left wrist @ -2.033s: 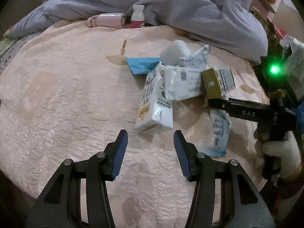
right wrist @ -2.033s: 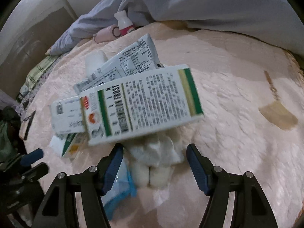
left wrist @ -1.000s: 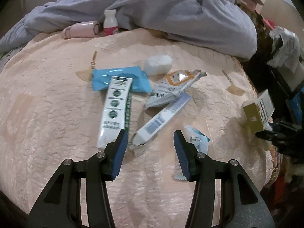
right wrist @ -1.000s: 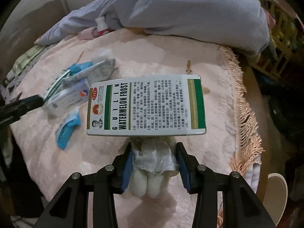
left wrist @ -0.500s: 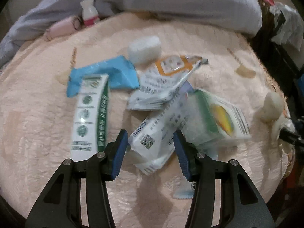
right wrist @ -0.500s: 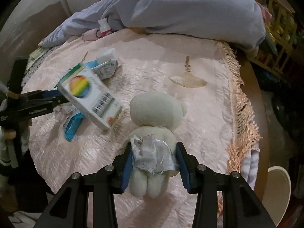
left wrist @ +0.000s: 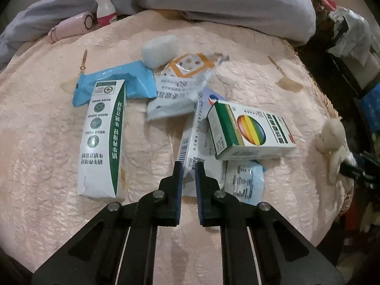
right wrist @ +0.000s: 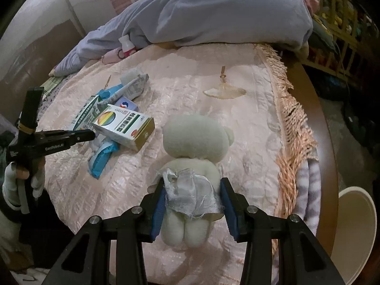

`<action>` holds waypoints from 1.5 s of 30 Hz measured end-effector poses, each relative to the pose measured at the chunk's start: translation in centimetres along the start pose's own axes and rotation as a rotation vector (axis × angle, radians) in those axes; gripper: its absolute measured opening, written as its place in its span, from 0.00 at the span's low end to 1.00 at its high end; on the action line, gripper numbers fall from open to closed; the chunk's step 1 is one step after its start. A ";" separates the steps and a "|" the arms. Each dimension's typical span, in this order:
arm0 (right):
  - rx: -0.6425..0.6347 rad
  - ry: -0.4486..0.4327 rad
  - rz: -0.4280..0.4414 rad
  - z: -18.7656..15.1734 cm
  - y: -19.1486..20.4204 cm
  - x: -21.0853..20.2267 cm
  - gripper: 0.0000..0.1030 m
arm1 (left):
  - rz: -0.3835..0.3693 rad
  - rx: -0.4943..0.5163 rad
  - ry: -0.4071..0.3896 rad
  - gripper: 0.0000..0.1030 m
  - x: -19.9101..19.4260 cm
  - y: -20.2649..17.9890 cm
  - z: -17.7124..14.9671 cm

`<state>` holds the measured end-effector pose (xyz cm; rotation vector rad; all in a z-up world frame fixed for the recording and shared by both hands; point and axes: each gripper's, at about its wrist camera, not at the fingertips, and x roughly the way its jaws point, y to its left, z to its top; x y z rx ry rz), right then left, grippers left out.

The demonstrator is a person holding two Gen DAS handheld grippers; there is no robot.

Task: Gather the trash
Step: 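Grasp the blue-and-white wrapper with the left tool while the right holds the teddy bear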

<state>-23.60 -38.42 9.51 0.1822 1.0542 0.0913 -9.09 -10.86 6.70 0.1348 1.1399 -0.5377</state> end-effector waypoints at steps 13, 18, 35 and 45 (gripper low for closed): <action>0.015 -0.003 0.009 -1.3 -0.4 -1.0 0.41 | -0.108 -0.084 -0.025 0.22 -2.8 -1.1 -2.0; 0.019 -0.004 0.014 -1.5 -0.4 -0.9 0.41 | -0.090 -0.004 0.010 0.22 -1.2 -4.3 -2.8; 0.066 -0.034 0.000 -3.9 -2.6 -3.8 0.41 | -0.100 0.064 -0.023 0.07 -1.2 -8.5 -2.3; 0.079 -0.037 0.006 -4.5 -3.3 -4.1 0.41 | -0.113 -0.070 0.031 0.38 2.0 -8.1 -1.8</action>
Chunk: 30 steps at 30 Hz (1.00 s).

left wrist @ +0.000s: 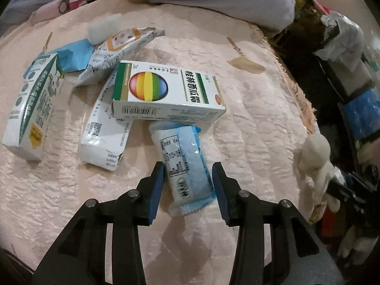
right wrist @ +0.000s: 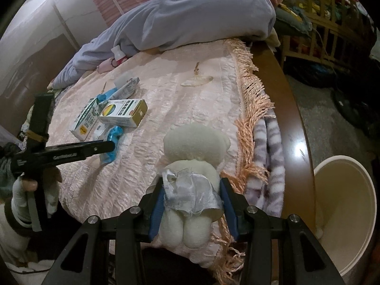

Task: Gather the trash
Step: 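Grasp the blue-and-white wrapper with the left tool while the right holds the teddy bear, then carry bear and wrapper over the white bucket and open both tools to drop them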

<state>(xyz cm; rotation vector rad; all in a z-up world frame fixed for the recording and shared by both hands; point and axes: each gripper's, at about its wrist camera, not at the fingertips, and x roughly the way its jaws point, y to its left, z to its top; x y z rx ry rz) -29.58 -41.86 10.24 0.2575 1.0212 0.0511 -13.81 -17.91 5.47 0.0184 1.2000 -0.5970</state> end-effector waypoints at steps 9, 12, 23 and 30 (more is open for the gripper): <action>0.007 -0.016 -0.003 -0.3 -0.2 -0.6 0.41 | 0.014 0.088 -0.079 0.27 -1.9 -3.1 -0.8; 0.025 -0.027 -0.008 -0.6 -0.8 -1.2 0.41 | -0.004 0.129 -0.092 0.27 -2.7 -5.2 -1.0; 0.128 -0.062 -0.071 -3.4 -5.5 -4.8 0.41 | -0.116 0.299 -0.079 0.27 -2.3 -15.3 -1.3; 0.226 -0.086 -0.156 -5.8 -10.1 -7.1 0.41 | -0.228 0.392 -0.033 0.27 -0.5 -22.0 -1.6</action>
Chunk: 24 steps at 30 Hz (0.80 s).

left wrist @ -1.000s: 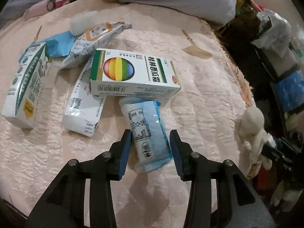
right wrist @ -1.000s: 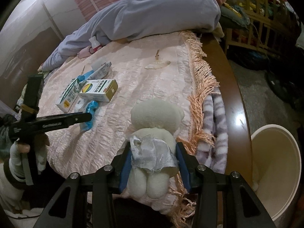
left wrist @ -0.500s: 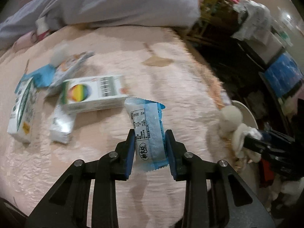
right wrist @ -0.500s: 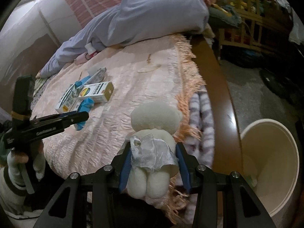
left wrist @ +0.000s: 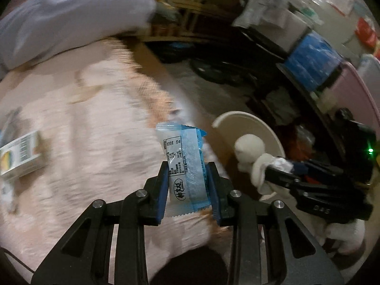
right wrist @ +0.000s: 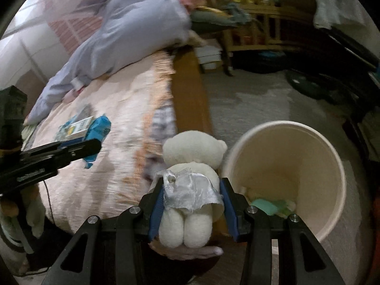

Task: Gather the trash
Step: 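Carry bear and wrapper over the white bucket and open both tools to drop them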

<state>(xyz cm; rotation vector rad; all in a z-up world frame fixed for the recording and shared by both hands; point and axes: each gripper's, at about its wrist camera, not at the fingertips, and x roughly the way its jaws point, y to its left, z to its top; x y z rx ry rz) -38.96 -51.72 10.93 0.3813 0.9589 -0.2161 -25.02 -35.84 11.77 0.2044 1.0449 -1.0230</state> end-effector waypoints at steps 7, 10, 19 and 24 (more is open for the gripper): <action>0.105 -0.006 -0.059 -1.4 -5.1 -0.7 0.41 | -0.101 0.041 0.058 0.27 3.3 -4.2 1.4; 0.149 0.002 -0.076 -2.1 -7.0 -0.4 0.41 | -0.149 0.042 0.077 0.28 4.6 -5.6 1.7; 0.225 0.013 -0.116 -3.8 -9.9 2.1 0.50 | -0.223 0.021 0.110 0.46 7.1 -7.7 2.5; 0.274 -0.018 -0.115 -3.7 -11.0 2.5 0.63 | -0.203 0.028 0.106 0.47 6.8 -7.6 2.4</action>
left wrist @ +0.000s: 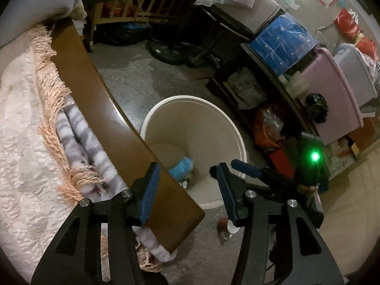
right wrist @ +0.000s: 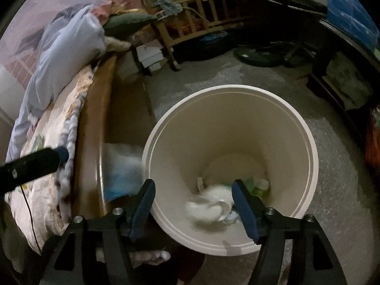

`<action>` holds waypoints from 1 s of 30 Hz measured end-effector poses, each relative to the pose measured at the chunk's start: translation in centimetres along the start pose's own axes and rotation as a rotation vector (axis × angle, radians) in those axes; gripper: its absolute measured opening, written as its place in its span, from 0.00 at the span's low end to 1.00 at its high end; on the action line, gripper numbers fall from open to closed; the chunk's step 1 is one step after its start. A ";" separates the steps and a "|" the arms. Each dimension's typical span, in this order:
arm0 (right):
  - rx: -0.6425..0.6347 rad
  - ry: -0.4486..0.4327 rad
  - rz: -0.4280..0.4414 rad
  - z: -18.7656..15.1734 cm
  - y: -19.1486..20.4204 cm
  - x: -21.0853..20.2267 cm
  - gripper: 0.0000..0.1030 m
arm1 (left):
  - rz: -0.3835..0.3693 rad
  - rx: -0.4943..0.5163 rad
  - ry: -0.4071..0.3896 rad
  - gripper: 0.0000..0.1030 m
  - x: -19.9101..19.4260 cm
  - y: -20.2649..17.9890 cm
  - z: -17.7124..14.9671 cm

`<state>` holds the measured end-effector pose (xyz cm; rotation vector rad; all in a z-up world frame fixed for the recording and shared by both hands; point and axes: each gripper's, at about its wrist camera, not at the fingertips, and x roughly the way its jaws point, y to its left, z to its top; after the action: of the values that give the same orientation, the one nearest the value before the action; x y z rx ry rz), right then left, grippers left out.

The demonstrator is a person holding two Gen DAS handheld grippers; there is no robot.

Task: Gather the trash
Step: 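Carry bear and wrapper over the white bucket and open both tools to drop them, then move both open tools back over the trash on the bed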

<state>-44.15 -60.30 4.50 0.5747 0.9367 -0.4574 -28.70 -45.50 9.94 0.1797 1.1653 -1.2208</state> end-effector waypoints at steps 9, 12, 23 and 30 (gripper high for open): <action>0.046 0.016 0.011 -0.2 -0.8 -0.4 0.63 | 0.058 0.011 -0.018 0.47 -1.6 1.2 -1.2; 0.028 0.023 0.011 -0.3 -0.2 -0.6 0.63 | 0.089 0.009 -0.035 0.47 -2.6 1.8 -1.7; -0.089 0.014 0.052 -0.1 5.7 -1.7 0.63 | 0.252 -0.010 -0.114 0.47 -7.0 5.6 -3.8; -0.186 -0.001 0.092 0.1 10.5 -2.6 0.63 | 0.336 -0.059 -0.155 0.47 -10.2 8.6 -5.2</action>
<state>-39.14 -52.04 9.50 0.4461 0.9360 -0.2845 -23.83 -32.12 11.49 0.2233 0.9885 -0.8874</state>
